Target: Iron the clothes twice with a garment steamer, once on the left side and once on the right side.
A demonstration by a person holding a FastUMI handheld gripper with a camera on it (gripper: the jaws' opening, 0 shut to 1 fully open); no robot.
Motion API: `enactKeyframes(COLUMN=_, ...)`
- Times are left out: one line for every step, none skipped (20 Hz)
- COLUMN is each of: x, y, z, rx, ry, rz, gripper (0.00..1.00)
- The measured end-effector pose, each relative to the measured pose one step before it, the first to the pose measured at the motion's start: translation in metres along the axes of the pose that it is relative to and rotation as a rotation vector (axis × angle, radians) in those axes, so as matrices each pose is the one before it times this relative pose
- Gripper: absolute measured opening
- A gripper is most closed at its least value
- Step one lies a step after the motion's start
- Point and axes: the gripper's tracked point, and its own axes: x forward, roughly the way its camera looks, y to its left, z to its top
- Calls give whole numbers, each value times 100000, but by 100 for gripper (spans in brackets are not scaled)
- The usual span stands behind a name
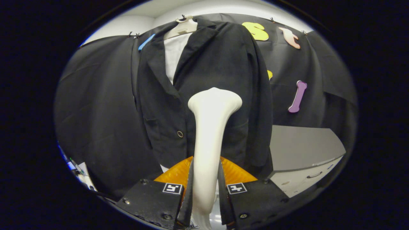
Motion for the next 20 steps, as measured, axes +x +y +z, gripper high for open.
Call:
enactKeyframes(x=173, y=-102, z=-484, rx=150, ry=806, rz=-347, gripper=38)
enactKeyframes(x=145, y=-116, z=-489, rx=94, ry=784, rz=-331, gripper=38)
enactKeyframes(x=91, y=-69, z=-490, rx=-73, ry=863, rz=-322, gripper=38)
enactKeyframes(x=149, y=-77, z=-483, rx=14, ry=856, rz=-231, gripper=38)
enactKeyframes(x=82, y=-17, z=-529, rx=-56, ry=901, rz=-141, gripper=37)
enactKeyframes(x=83, y=-88, z=-518, rx=32, ry=869, rz=-199, gripper=37)
enactKeyframes(x=85, y=-171, z=-675, rx=-70, ry=890, rz=-262, gripper=37)
enactKeyframes(x=76, y=-130, z=-537, rx=-73, ry=887, rz=-259, gripper=37)
enactKeyframes(x=23, y=-76, z=-526, rx=165, ry=786, rz=-198, gripper=38)
enactKeyframes(x=-44, y=-97, z=-476, rx=116, ry=707, rz=-221, gripper=38)
enactKeyframes(x=89, y=-105, z=-453, rx=-47, ry=684, rz=-346, gripper=38)
enactKeyframes(x=22, y=-31, z=-418, rx=-37, ry=465, rz=-335, gripper=38)
enactKeyframes(x=-2, y=-178, z=-326, rx=35, ry=456, rz=-253, gripper=37)
enactKeyframes(x=29, y=-5, z=-454, rx=-83, ry=579, rz=-120, gripper=38)
enactKeyframes(x=-5, y=66, z=-564, rx=-306, ry=883, rz=-37, gripper=38)
enactKeyframes(x=233, y=0, z=-177, rx=-194, ry=842, rz=33, gripper=37)
enactKeyframes(x=160, y=-3, z=-274, rx=-258, ry=702, rz=-2, gripper=37)
enactKeyframes(x=157, y=-31, z=-312, rx=-406, ry=899, rz=7, gripper=38)
enactKeyframes(x=224, y=-19, z=-473, rx=-134, ry=735, rz=58, gripper=38)
enactKeyframes(x=162, y=-41, z=-312, rx=-18, ry=915, rz=-11, gripper=37)
